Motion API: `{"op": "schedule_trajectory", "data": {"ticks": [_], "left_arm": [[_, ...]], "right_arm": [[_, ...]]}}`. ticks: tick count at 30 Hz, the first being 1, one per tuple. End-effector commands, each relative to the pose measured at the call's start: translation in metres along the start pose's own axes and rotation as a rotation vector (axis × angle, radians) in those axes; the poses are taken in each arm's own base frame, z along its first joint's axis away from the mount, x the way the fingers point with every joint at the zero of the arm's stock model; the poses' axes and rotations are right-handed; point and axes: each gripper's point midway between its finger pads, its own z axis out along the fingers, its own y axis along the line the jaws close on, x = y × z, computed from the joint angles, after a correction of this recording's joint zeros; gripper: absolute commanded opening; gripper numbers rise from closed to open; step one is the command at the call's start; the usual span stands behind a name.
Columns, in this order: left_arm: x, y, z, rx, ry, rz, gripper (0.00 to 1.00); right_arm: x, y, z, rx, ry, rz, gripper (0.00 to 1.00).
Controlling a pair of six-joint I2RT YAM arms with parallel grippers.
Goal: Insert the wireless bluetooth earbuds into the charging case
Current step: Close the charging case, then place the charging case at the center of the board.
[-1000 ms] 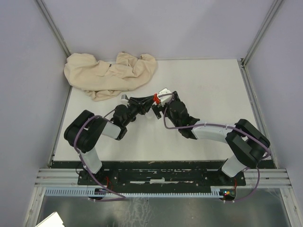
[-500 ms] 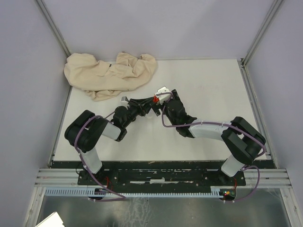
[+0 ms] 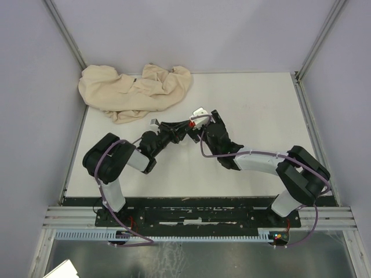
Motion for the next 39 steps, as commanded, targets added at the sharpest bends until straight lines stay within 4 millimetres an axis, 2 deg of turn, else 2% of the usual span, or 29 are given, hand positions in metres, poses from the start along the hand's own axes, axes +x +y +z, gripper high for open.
{"op": "schedule_trajectory", "data": {"ticks": [1, 11, 16, 19, 24, 29, 31, 35, 39], "left_arm": [[0.003, -0.003, 0.001, 0.023, 0.02, -0.012, 0.03], [0.002, 0.003, 0.003, 0.014, 0.038, 0.011, 0.03], [0.007, 0.008, -0.003, -0.025, 0.092, 0.113, 0.03], [0.01, 0.029, -0.015, -0.124, 0.114, 0.222, 0.03], [0.005, 0.056, -0.048, -0.269, 0.101, 0.41, 0.03], [-0.012, 0.068, -0.078, -0.44, 0.043, 0.654, 0.03], [-0.018, 0.064, -0.088, -0.474, 0.012, 0.723, 0.03], [-0.029, 0.073, -0.105, -0.549, -0.022, 0.779, 0.03], [-0.035, 0.09, -0.115, -0.583, -0.025, 0.791, 0.03]], "right_arm": [[-0.033, -0.023, -0.013, 0.063, -0.073, 0.026, 1.0], [-0.023, -0.046, -0.035, 0.133, -0.023, -0.001, 1.0], [-0.015, -0.078, -0.046, 0.253, 0.101, 0.095, 0.99], [-0.012, -0.091, -0.046, 0.243, 0.148, 0.188, 1.0], [-0.013, -0.095, -0.047, 0.219, 0.163, 0.252, 1.0], [-0.012, -0.092, -0.045, 0.199, 0.171, 0.26, 0.99], [-0.012, -0.091, -0.045, 0.19, 0.169, 0.266, 0.99], [-0.013, -0.088, -0.046, 0.175, 0.163, 0.276, 0.99], [-0.013, -0.088, -0.046, 0.169, 0.162, 0.275, 0.99]]}}
